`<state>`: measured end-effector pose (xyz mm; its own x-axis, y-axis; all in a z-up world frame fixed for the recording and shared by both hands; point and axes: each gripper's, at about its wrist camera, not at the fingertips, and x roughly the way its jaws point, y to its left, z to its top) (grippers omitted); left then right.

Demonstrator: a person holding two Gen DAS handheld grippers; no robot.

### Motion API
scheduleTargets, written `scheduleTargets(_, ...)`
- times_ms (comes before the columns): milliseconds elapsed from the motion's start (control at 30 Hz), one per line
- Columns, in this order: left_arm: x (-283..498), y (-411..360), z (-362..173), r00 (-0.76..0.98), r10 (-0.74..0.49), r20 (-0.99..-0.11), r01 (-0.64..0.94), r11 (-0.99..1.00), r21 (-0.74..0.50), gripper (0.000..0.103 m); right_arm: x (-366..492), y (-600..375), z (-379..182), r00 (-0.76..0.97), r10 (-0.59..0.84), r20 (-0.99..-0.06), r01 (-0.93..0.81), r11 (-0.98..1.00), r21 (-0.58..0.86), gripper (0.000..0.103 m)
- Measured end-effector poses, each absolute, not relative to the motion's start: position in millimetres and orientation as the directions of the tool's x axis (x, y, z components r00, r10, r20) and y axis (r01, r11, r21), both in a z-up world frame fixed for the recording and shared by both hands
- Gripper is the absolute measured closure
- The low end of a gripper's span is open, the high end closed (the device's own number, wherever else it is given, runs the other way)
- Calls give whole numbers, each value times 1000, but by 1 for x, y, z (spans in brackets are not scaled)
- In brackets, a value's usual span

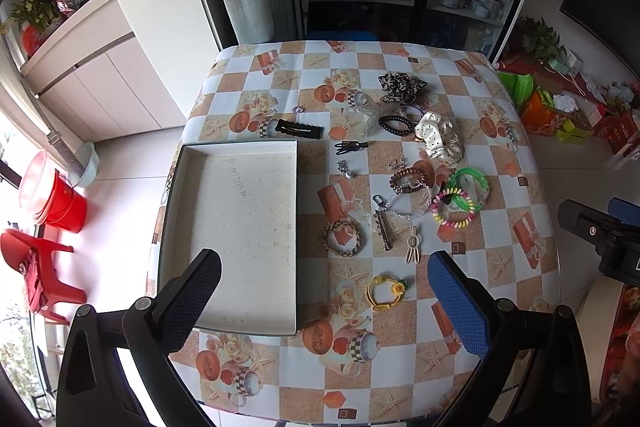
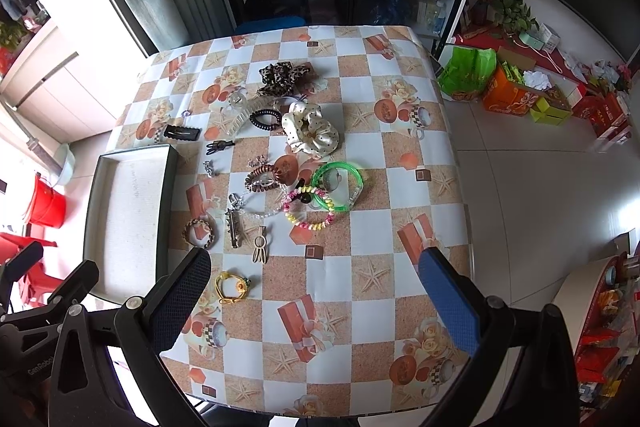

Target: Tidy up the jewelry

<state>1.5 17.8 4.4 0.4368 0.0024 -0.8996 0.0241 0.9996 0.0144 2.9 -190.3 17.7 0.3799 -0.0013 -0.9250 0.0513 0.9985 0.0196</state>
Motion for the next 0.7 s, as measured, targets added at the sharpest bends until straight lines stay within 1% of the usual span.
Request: scheduleTargets(700, 1, 22, 1, 435, 4, -900, 23, 1000, 15, 0, 2, -190, 19, 377, 0, -926, 51, 998, 21, 0)
